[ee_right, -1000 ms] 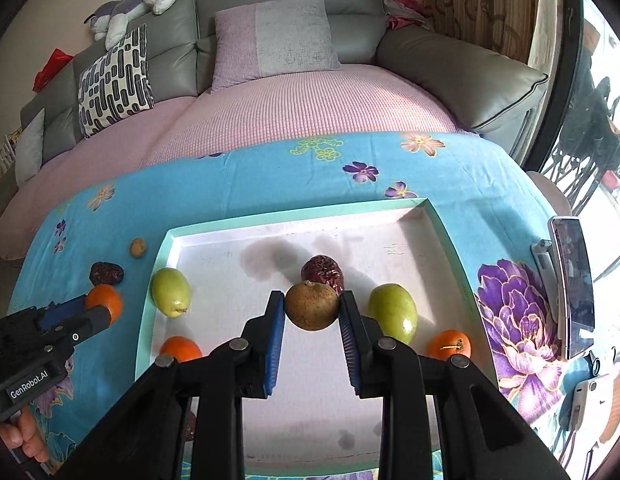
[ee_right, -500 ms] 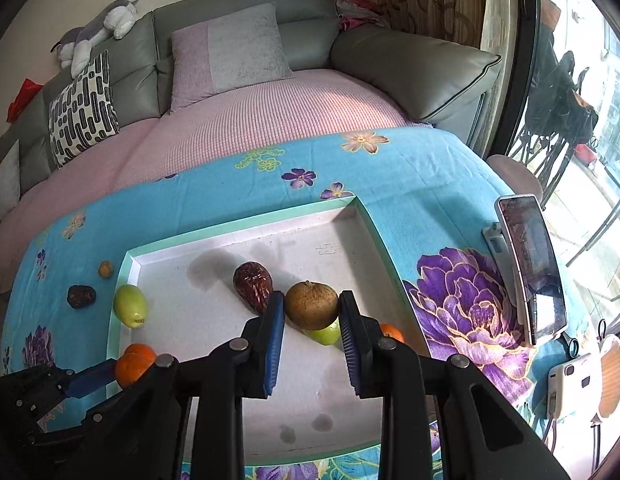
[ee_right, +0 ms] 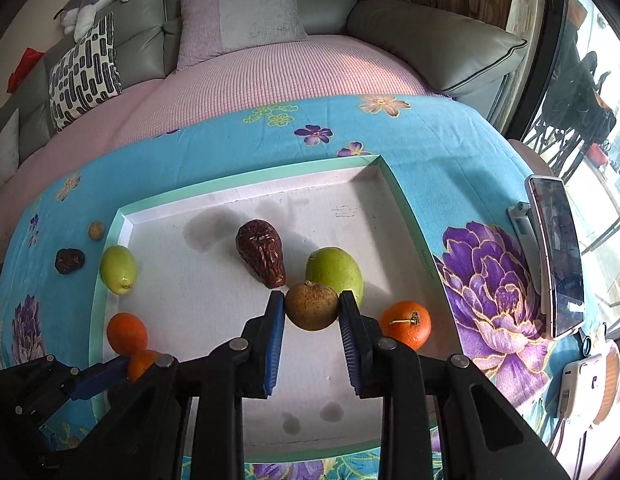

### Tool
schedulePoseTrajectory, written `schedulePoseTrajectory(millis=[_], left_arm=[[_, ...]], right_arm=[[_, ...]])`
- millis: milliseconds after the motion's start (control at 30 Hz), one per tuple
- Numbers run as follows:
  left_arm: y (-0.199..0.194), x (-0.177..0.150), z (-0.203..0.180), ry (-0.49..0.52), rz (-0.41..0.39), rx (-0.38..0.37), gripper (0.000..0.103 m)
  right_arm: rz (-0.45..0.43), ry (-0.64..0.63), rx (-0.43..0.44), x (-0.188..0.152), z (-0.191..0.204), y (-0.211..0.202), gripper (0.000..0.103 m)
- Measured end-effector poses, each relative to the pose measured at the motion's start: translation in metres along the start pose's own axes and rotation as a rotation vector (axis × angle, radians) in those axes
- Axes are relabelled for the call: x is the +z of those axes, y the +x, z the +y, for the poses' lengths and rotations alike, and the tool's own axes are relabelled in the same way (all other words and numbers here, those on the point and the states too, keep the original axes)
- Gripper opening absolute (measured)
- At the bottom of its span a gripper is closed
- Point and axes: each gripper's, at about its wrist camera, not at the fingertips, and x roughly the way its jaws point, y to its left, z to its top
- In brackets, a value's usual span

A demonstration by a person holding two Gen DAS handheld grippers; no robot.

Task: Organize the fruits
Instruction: 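Carry the orange with the left tool and the brown fruit with the right tool over the tray, then open both tools to drop the orange and brown fruit into the tray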

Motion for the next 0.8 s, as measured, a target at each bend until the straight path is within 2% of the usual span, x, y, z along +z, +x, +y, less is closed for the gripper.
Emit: schedulePoseTrajectory(millis=[467, 800], left_arm=[[0.002, 0.0, -0.001, 0.008, 0.016, 0.008, 0.035], [0.002, 0.001, -0.001, 0.011, 0.028, 0.006, 0.035]], right_arm=[[0.099, -0.029, -0.015, -0.006, 0.004, 0.027, 0.029], [0.126, -0.042, -0.021, -0.009, 0.007, 0.034, 0.029]])
